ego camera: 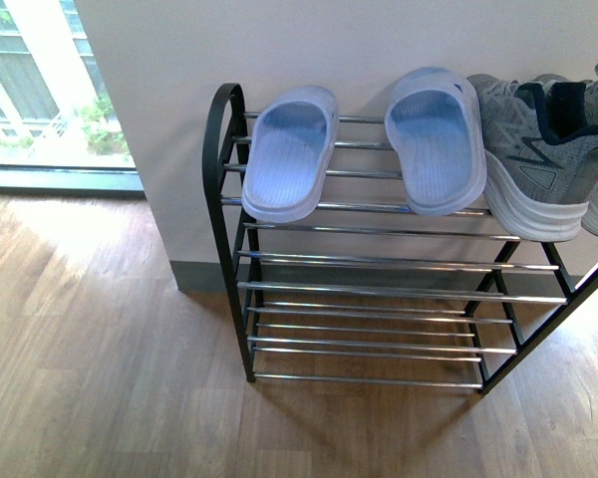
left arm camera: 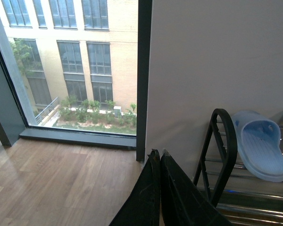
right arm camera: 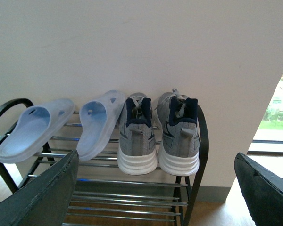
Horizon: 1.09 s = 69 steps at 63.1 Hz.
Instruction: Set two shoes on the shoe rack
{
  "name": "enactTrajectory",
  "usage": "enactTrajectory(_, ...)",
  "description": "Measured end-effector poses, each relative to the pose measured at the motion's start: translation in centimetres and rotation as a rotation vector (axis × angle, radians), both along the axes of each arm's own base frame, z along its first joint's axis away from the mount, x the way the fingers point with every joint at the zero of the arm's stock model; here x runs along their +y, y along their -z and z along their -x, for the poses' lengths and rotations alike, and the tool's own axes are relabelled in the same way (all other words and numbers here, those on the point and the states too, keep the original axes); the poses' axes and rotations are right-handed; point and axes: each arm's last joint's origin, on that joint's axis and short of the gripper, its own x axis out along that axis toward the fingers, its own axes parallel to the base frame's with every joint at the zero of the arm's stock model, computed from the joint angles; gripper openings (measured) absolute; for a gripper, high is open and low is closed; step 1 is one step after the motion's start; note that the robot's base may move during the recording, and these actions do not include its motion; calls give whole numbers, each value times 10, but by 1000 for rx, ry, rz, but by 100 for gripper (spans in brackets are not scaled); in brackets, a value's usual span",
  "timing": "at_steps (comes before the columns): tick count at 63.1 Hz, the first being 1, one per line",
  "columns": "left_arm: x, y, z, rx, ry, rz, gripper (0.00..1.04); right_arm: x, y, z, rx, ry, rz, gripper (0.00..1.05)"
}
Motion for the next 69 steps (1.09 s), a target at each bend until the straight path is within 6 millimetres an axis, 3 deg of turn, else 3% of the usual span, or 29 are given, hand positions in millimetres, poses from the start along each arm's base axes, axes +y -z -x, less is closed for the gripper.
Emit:
enactTrajectory(38,0,4,14,16,-1,0,1,0,0,0,0,0,0,96)
enactTrajectory(62,0,4,14,16,-1,0,67,0,0,0,0,0,0,95)
enactTrajectory(69,0,4,14,16,-2,0,97,0,0,0,0,0,0,95)
